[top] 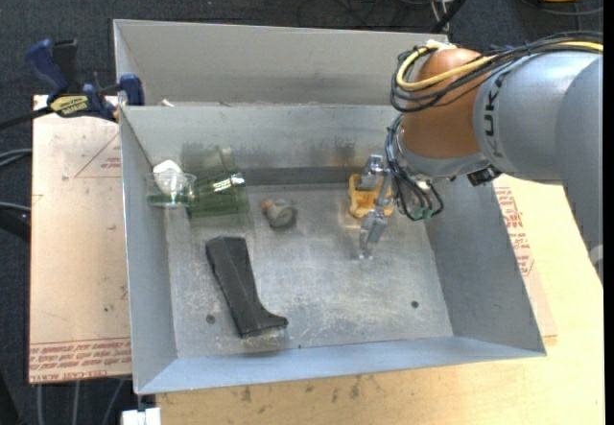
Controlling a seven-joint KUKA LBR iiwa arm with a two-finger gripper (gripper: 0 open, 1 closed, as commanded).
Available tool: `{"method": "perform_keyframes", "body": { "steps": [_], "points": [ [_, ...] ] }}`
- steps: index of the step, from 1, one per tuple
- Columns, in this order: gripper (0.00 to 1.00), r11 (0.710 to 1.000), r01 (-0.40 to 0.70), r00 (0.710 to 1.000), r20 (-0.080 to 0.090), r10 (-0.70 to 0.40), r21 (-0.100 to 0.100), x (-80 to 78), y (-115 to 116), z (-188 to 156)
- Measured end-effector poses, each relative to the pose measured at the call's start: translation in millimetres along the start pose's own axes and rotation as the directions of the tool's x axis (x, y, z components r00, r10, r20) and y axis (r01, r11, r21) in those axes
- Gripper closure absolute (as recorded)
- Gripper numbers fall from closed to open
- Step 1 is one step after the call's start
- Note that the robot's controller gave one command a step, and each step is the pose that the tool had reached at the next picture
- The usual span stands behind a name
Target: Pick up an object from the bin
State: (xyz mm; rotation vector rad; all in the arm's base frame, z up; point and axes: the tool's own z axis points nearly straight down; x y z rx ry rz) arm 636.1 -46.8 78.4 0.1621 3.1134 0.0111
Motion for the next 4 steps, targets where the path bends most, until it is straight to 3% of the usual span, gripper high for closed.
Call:
{"method": "perform_keyframes", "body": {
  "steps": [1, 2, 4],
  "points": [
    [0.0, 1.0, 0.008, 1.0, 0.001, -0.008, 0.004, 1.4, -2, 0],
    [0.0, 0.998, -0.066, 0.998, -0.009, 0.066, -0.001, -18.8, -14, 0],
    [0.0, 0.993, -0.115, 0.993, 0.0, 0.115, 0.005, 0.0, -25, 0]
  ]
}}
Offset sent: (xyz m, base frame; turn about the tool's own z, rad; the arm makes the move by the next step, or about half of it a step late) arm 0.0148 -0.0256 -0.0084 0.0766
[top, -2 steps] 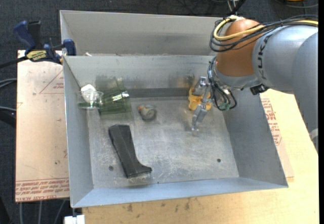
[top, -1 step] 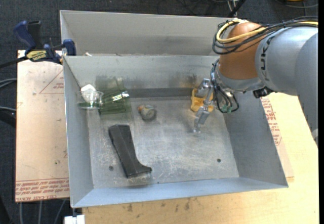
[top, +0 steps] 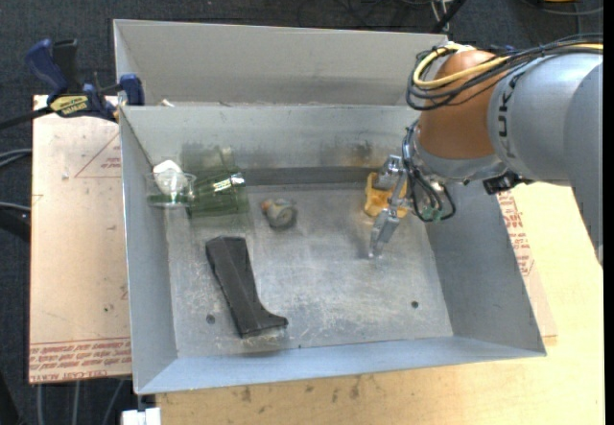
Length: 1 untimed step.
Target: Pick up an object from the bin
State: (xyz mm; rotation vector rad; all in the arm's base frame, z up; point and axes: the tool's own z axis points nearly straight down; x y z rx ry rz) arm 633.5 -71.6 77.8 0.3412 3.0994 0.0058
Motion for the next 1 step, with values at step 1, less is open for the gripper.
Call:
{"method": "perform_keyframes", "body": {
  "steps": [1],
  "points": [
    [1.0, 1.0, 0.007, 1.0, 0.01, -0.007, 0.002, 17.4, -28.2, -6.5]
  ]
}}
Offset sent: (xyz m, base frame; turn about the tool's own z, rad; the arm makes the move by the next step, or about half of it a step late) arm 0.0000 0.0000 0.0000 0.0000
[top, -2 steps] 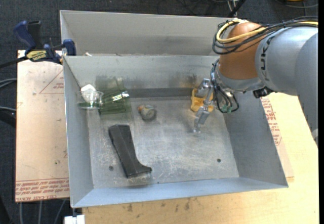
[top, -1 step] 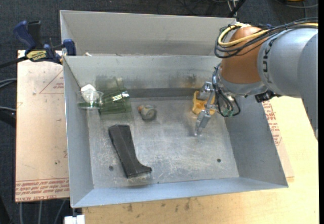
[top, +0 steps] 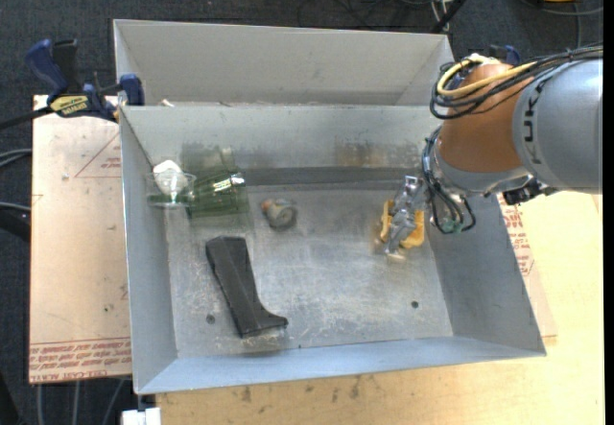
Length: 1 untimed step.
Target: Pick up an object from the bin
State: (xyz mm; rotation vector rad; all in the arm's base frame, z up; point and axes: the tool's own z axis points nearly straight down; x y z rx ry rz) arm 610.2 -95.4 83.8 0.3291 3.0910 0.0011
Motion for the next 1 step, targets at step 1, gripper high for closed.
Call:
{"method": "perform_keyframes", "body": {
  "steps": [1],
  "points": [
    [1.0, 1.0, 0.0, 1.0, 0.0, 0.0, 0.0, 0.0, -0.1, 0.0]
  ]
}}
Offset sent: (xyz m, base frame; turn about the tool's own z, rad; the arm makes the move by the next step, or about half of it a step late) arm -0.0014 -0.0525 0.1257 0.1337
